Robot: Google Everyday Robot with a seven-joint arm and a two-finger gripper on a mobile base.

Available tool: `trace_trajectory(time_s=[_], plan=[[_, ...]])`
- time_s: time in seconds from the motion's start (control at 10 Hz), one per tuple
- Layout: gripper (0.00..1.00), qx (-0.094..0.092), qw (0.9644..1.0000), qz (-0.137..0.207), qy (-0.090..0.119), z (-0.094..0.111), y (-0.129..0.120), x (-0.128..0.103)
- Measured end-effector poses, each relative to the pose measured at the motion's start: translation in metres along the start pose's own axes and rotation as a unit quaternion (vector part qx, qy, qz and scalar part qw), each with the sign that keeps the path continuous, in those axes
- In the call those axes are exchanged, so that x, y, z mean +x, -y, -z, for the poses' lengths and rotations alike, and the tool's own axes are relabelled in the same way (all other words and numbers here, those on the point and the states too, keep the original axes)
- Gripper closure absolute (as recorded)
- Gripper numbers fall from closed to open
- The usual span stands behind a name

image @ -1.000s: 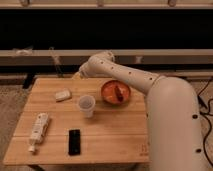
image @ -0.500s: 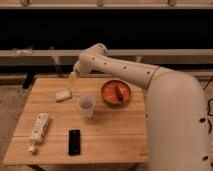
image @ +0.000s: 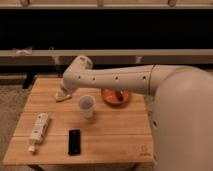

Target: Push the eraser across the table

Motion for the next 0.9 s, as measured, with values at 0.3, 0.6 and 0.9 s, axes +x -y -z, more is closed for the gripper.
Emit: trace_trajectory(time_s=[0.3,0.6,0.9], plan=[[0.4,0.012,0.9998,0.01,0.012,-0.004,0.082,-0.025],[0.4,0.021,0.9992,0.013,0.033,-0.005,0.155,-0.064],[0.4,0.029,0.9981,-0.013,0.052,-0.007,0.188,-0.127]])
